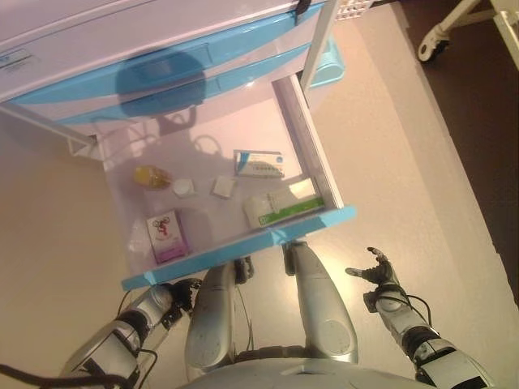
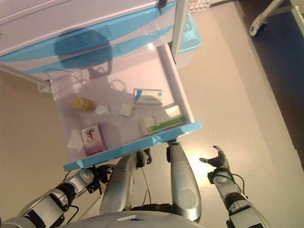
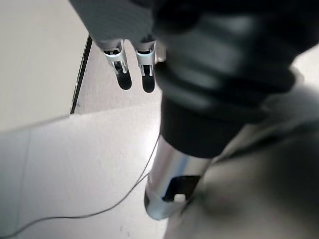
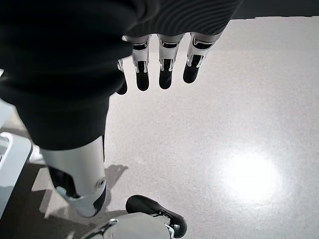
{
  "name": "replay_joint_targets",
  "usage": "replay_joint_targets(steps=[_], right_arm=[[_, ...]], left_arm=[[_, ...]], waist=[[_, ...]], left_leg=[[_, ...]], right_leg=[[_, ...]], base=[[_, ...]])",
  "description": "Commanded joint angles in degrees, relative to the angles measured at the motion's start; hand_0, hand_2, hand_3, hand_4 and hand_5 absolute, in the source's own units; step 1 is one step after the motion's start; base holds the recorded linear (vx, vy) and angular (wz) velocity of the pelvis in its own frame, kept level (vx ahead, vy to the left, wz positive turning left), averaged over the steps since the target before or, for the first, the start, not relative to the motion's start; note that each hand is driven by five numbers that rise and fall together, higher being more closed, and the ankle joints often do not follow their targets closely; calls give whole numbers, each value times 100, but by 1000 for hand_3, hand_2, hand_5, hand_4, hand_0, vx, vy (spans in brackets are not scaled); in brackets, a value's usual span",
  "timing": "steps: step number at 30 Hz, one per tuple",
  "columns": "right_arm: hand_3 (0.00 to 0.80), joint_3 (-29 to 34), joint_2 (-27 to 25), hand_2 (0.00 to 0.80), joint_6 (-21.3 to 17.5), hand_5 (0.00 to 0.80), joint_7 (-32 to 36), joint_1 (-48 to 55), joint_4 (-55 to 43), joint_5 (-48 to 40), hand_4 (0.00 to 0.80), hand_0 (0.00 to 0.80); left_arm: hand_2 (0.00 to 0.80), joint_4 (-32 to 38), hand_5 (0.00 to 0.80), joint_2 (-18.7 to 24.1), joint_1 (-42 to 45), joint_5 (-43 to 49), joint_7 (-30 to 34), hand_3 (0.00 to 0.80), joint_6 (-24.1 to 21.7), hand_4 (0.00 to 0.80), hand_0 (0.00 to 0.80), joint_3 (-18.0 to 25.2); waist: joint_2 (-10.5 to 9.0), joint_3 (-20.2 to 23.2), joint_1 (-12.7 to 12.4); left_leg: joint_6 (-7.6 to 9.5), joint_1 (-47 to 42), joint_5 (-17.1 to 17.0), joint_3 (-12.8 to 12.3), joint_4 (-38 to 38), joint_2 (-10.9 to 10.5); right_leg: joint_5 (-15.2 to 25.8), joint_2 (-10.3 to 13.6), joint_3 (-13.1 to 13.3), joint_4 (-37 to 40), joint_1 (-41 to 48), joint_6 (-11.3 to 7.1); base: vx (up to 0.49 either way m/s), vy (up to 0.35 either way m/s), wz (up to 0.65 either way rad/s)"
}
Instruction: Open the drawer and pick up the medicine
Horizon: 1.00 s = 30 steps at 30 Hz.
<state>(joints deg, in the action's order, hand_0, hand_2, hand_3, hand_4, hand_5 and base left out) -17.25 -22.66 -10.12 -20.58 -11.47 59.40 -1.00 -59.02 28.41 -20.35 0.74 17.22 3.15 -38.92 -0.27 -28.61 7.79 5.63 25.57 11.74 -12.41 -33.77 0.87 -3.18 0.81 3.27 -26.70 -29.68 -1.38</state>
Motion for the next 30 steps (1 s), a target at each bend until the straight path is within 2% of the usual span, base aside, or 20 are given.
replay_joint_targets(steps=[1, 4, 5, 6, 10, 11, 13, 14, 18, 20, 22, 24, 26, 28, 30], right_arm=[[0, -141, -483, 0, 80, 0, 30, 413, -136, 53, 0, 0], [0, -79, -553, 0, 81, 0, 64, 505, -134, 47, 0, 0], [0, -25, -591, 0, 12, 0, 59, 585, -82, 81, 0, 0], [0, 1, -608, 0, -23, 0, 65, 602, -53, 79, 0, 0], [0, 122, -663, 0, -139, 0, 93, 719, 54, 42, 0, 0], [0, 159, -677, 0, -192, 0, 86, 795, 70, 24, 0, 0], [0, 176, -686, 0, -219, 0, 88, 846, 62, 4, 0, 0], [0, 192, -700, 0, -224, 0, 99, 889, 49, -1, 0, 0], [0, 163, -737, 0, -176, 0, 103, 966, -79, 20, 0, 0], [0, 108, -785, 0, -187, 0, 104, 968, -120, 8, 0, 0], [0, 40, -814, 0, -211, 0, 81, 962, -136, -14, 0, 0], [0, -73, -817, 0, -292, 0, 7, 985, -152, -68, 0, 0], [0, -189, -752, 0, -346, 0, -101, 972, -146, -77, 0, 0], [0, -261, -693, 0, -364, 0, -159, 928, -116, -160, 0, 0], [0, -350, -621, 0, -349, 0, -178, 837, -74, -241, 0, 0]], left_arm=[[0, 558, 0, 238, -409, 118, 246, 0, 209, 0, 0, 293], [0, 864, 0, 492, -543, 14, 301, 0, 372, 0, 0, 382], [0, 1145, 0, 759, -693, -79, 345, 0, 532, 0, 0, 447], [0, 1225, 0, 862, -744, -108, 357, 0, 572, 0, 0, 499], [0, 1534, 0, 1296, -946, -242, 306, 0, 716, 0, 0, 736], [0, 1549, 0, 1569, -1179, -303, 358, 0, 805, 0, 0, 872], [0, 1401, 0, 1770, -1385, -339, 350, 0, 838, 0, 0, 996], [0, 1226, 0, 1892, -1524, -360, 342, 0, 812, 0, 0, 1090], [0, 442, 0, 2293, -2294, -529, 112, 0, 711, 0, 0, 1378], [0, -100, 0, 2527, -2744, -624, -347, 0, 595, 0, 0, 1397], [0, -708, 0, 2716, -3218, -845, -1183, 0, 412, 0, 0, 1531], [0, -1353, 0, 2911, -3781, -761, -2308, 0, 118, 0, 0, 1589], [0, -1765, 0, 2944, -4177, -913, -3032, 0, -133, 0, 0, 1654], [0, -1802, 0, 2862, -4272, -989, -3262, 0, -142, 0, 0, 1662], [0, -1700, 0, 2658, -4315, -1085, -3196, 0, -131, 0, 0, 1712]], waist=[[150, 288, 191], [185, 285, 252], [234, 274, 297], [233, 279, 306], [297, 255, 337], [319, 242, 367], [321, 232, 402], [343, 214, 431], [289, 200, 554], [253, 178, 627], [205, 170, 687], [147, 172, 758], [81, 174, 786], [44, 164, 780], [5, 179, 756]], left_leg=[[-115, -131, -325, 90, 500, -55], [-105, -165, -286, 29, 492, -59], [-94, -187, -262, -14, 492, -76], [-51, -147, -403, -90, 555, -73], [-22, -222, -343, -151, 570, -124], [9, -244, -307, -196, 564, -144], [32, -235, -272, -218, 528, -150], [14, -288, -97, -162, 448, -162], [55, -223, -31, -194, 345, -161], [67, -173, -3, -199, 287, -157], [85, -134, 36, -191, 228, -160], [94, -81, 81, -187, 172, -158], [98, -30, 122, -191, 133, -145], [102, -8, 132, -185, 130, -145], [93, -12, 116, -151, 206, -174]], right_leg=[[-274, 19, -222, -470, 122, 222], [-224, 35, -166, -372, 151, 203], [-172, 47, -115, -300, 161, 189], [1, 59, -108, -184, 120, 218], [71, 108, -31, -48, 184, 183], [112, 130, 8, 3, 187, 167], [132, 131, 50, 10, 170, 156], [-13, 118, 79, -64, 218, 118], [14, 61, 192, -101, 108, 115], [17, 17, 255, -143, 32, 122], [5, -25, 323, -191, -31, 125], [-23, -88, 379, -255, -118, 135], [-35, -139, 416, -291, -191, 135], [-26, -168, 436, -297, -228, 133], [5, -223, 458, -247, -255, 123]], base=[[26, 73, -20], [24, 61, -26], [-44, 47, -18], [-33, 67, -17], [18, 50, -20], [44, 59, -21], [90, 69, -12], [130, 78, -7], [62, 66, -6], [22, 69, -6], [24, 68, -7], [17, 56, -10], [-4, 16, -7], [0, 0, 0], [-8, -14, -5]])
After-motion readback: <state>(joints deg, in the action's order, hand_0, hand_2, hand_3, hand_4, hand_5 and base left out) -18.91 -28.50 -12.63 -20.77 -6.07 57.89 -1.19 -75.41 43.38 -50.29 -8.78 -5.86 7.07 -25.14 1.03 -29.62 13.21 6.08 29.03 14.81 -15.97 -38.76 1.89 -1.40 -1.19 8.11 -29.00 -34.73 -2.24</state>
